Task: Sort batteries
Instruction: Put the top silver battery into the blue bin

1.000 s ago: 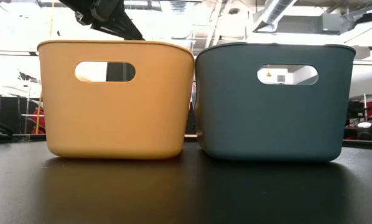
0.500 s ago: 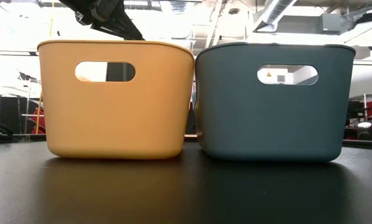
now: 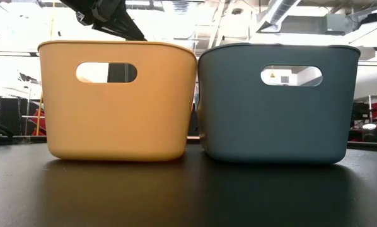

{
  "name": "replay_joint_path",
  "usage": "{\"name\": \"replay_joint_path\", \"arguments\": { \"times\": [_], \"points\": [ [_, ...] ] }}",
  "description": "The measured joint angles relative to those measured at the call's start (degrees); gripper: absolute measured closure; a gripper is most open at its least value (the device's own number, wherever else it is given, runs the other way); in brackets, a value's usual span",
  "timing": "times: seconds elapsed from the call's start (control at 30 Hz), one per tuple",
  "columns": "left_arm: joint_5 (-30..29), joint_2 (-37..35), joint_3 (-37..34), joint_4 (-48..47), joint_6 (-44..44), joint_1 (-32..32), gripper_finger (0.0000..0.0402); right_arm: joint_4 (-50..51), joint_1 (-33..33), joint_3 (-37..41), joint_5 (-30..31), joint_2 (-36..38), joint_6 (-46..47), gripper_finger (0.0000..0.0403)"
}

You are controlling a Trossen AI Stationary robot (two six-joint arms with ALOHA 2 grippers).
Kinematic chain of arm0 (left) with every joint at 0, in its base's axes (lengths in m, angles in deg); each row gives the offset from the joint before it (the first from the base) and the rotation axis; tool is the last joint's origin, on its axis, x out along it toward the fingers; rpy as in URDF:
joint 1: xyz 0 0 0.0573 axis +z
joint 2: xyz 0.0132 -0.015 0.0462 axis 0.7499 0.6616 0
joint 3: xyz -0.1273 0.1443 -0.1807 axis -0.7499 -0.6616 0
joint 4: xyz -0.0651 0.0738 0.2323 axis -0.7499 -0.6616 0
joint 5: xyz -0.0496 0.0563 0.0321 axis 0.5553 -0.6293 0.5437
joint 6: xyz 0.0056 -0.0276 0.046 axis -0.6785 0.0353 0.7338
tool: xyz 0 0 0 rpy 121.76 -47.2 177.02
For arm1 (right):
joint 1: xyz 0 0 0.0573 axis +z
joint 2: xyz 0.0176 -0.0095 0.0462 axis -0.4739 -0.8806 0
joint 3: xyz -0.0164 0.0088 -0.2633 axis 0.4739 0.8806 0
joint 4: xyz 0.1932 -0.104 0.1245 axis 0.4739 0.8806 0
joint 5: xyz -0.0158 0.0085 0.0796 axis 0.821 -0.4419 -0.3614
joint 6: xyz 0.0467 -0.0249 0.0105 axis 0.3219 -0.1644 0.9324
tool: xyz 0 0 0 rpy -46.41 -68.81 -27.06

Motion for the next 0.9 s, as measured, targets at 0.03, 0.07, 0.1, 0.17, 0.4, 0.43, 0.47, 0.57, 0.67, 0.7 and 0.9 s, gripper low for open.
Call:
{"name": "replay_joint_path", "arguments": {
  "times": [0.03, 0.07, 0.1, 0.17, 0.4, 0.43, 0.47, 0.57, 0.67, 0.7, 0.9],
  "points": [
    [0.00, 0.00, 0.00, -0.01, 0.00, 0.00, 0.0194, -0.04, 0.00, -0.01, 0.20, 0.55, -0.43, 0.0400],
    [0.00, 0.00, 0.00, -0.01, 0.00, 0.00, 0.0194, 0.11, -0.01, -0.01, 0.29, 0.99, -0.59, 0.0400],
    [0.01, 0.00, 0.00, -0.01, 0.00, -0.02, 0.0194, 0.32, -0.04, -0.01, 0.32, 1.44, -0.62, 0.0400],
    [0.00, 0.00, 0.00, -0.01, 0.00, 0.00, 0.0194, 0.55, -0.04, -0.01, 0.40, 2.37, -0.59, 0.0399],
    [0.01, 0.00, 0.00, -0.01, -0.02, -0.01, 0.0194, -7.76, -1.64, -0.12, 0.50, 1.62, -1.37, 0.0354],
    [0.02, 0.00, 0.00, -0.01, -0.05, -0.02, 0.0194, -9.18, -1.75, -0.12, 0.48, 1.49, -2.00, 0.0335],
    [0.12, 0.00, 0.00, -0.01, -0.05, 0.00, 0.0194, -10.16, -2.00, -0.12, 0.54, 1.49, -2.25, 0.0316],
    [1.50, 0.00, 0.00, -0.01, -0.09, -0.01, 0.0194, -11.18, -2.71, -0.15, 0.78, 1.58, -4.12, 0.0256],
    [2.00, 0.00, 0.00, -0.22, -0.69, 0.00, 0.0194, -10.75, -2.71, -0.15, 3.37, 1.58, -6.73, 0.0208],
    [2.26, 0.00, 0.00, -0.72, -1.63, -0.02, 0.0194, -10.51, -2.90, -0.16, 4.14, 1.58, -7.82, 0.0197],
    [3.76, 0.00, 0.00, -4.42, -7.25, -0.62, 0.0194, -10.92, -4.99, -0.16, 5.18, 1.58, -14.93, 0.0178]
  ]
}}
